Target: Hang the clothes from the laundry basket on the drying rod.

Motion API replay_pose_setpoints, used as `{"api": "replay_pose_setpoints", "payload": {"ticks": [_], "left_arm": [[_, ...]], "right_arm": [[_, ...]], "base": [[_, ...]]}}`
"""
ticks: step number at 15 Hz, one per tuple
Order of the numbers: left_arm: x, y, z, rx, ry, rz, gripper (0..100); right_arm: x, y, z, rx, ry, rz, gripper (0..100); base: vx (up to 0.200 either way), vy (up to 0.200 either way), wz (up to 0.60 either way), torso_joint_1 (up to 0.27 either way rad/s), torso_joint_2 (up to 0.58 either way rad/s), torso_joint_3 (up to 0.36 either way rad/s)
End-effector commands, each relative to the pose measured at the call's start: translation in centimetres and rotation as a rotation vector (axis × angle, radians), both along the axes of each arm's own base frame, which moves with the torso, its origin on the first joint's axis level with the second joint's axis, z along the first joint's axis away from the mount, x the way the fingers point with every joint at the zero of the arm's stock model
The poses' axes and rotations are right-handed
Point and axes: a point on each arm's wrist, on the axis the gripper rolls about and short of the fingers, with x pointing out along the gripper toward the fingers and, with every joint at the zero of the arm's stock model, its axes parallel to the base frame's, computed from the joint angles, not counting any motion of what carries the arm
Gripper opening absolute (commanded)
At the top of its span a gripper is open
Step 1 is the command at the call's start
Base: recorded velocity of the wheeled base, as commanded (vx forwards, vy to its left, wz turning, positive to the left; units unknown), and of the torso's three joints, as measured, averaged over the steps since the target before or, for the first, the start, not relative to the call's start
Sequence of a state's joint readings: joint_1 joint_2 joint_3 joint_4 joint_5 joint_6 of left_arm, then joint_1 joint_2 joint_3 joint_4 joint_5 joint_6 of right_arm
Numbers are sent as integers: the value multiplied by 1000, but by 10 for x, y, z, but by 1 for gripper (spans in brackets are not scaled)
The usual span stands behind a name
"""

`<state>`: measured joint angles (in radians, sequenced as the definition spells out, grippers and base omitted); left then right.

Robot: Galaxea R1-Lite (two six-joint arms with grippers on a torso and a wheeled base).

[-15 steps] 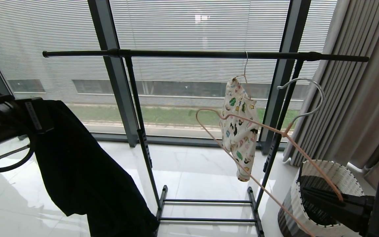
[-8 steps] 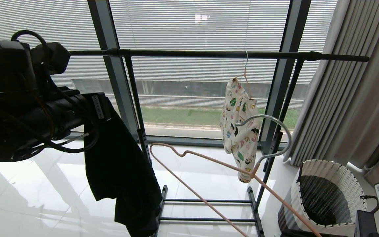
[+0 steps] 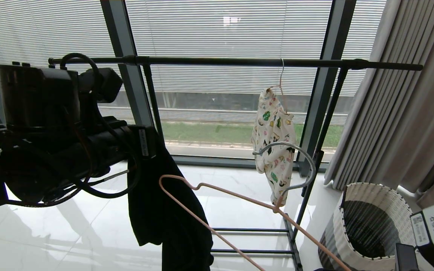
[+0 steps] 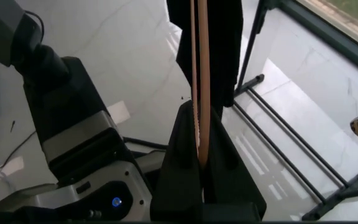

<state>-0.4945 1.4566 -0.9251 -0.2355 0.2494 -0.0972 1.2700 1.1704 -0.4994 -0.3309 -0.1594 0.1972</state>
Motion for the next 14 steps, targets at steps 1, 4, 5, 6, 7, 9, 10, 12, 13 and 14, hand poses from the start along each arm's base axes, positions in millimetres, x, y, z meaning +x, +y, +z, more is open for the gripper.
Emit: {"api": "replay_pose_setpoints", "payload": {"ticks": [1, 4, 5, 6, 7, 9, 10, 12, 13, 14], "left_arm": [[-7, -3, 0, 4, -3, -25, 0], [-20, -4, -10, 91, 4, -85, 0], [-21, -7, -11, 94, 7, -99, 0], [-21, -9, -12, 97, 9, -106, 0], [-17, -11, -13, 100, 5, -106, 0], [-12, -11, -12, 92, -12, -92, 0], [-11, -9, -12, 91, -15, -84, 0], [-11, -7, -10, 89, -18, -76, 0], [-11, -7, -10, 87, -21, -77, 0], [-12, -7, -9, 86, -22, -80, 0]], "right_arm": [[8, 0, -2, -11, 3, -46, 0], [12, 2, 3, 24, -8, -59, 0], [12, 3, 3, 25, -8, -50, 0], [11, 4, 5, 34, -7, -30, 0], [9, 4, 8, 48, -4, 2, 0], [8, 4, 9, 52, -4, 14, 0], [7, 4, 9, 51, -3, 19, 0], [6, 5, 8, 47, -2, 28, 0], [6, 6, 7, 44, -1, 28, 0], [7, 7, 7, 41, 0, 28, 0]], "base": [[0, 0, 0, 0, 0, 0], [0, 0, 0, 0, 0, 0], [0, 0, 0, 0, 0, 0], [0, 0, 0, 0, 0, 0], [0, 0, 0, 0, 0, 0], [0, 0, 0, 0, 0, 0], [0, 0, 0, 0, 0, 0], [0, 0, 0, 0, 0, 0], [0, 0, 0, 0, 0, 0], [0, 0, 0, 0, 0, 0]]}}
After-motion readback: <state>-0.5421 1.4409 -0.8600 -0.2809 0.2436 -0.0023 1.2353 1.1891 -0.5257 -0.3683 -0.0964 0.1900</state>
